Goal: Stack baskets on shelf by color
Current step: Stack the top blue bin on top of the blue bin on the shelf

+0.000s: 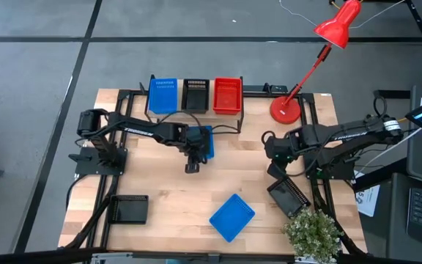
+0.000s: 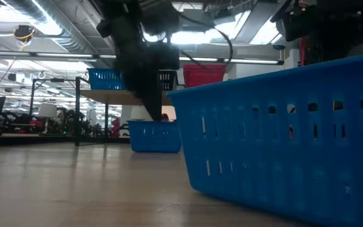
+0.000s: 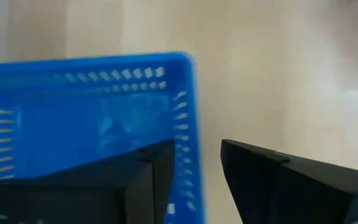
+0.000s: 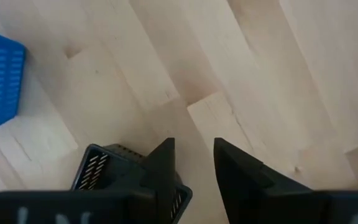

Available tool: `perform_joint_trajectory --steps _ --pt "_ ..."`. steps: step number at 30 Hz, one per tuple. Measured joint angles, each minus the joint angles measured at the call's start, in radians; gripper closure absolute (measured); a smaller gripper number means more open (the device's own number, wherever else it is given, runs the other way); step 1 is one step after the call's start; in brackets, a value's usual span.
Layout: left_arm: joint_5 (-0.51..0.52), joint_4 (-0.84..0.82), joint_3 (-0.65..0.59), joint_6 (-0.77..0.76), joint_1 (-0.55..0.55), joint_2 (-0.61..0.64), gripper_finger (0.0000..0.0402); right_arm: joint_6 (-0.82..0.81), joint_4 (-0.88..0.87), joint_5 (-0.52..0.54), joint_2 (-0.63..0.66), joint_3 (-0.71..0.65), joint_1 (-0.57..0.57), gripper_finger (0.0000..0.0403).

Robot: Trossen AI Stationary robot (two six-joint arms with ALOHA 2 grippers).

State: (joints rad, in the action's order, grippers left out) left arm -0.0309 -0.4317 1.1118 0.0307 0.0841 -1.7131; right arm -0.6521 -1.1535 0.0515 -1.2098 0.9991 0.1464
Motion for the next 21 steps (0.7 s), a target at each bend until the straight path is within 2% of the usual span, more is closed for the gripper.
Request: perform_joint_trajectory --steps 3,8,10,12,13,15,17,21 --pt "0.043 -0.002 0.000 -0.001 0.001 -0.040 0.0278 -0.001 0.031 0.000 0.000 -0.003 0.010 0.0292" --pt "0.031 -0.002 0.000 -0.031 -0.010 -0.106 0.0282 0.000 0.070 0.000 0.000 -0.003 0.030 0.0292" --pt "0.030 -0.013 0.000 -0.045 -0.036 -0.118 0.0301 -0.001 0.072 0.000 0.000 -0.003 0.037 0.0292" --pt "0.041 -0.019 0.000 -0.045 -0.073 -0.112 0.0341 -0.001 0.073 0.000 0.000 -0.003 0.043 0.0292" --pt "0.047 -0.038 0.002 -0.046 -0.092 -0.100 0.0367 -0.001 0.073 0.000 0.000 -0.003 0.046 0.0292" --pt "0.048 -0.120 0.014 -0.045 -0.123 -0.054 0.0390 -0.002 0.073 0.000 0.000 -0.003 0.048 0.0292" --pt "0.079 -0.209 0.041 -0.060 -0.149 0.003 0.0396 -0.002 0.076 0.000 0.000 -0.003 0.048 0.0292" --pt "0.205 -0.408 0.092 -0.110 -0.203 0.165 0.0400 -0.002 0.106 0.000 0.000 -0.003 0.048 0.0292"
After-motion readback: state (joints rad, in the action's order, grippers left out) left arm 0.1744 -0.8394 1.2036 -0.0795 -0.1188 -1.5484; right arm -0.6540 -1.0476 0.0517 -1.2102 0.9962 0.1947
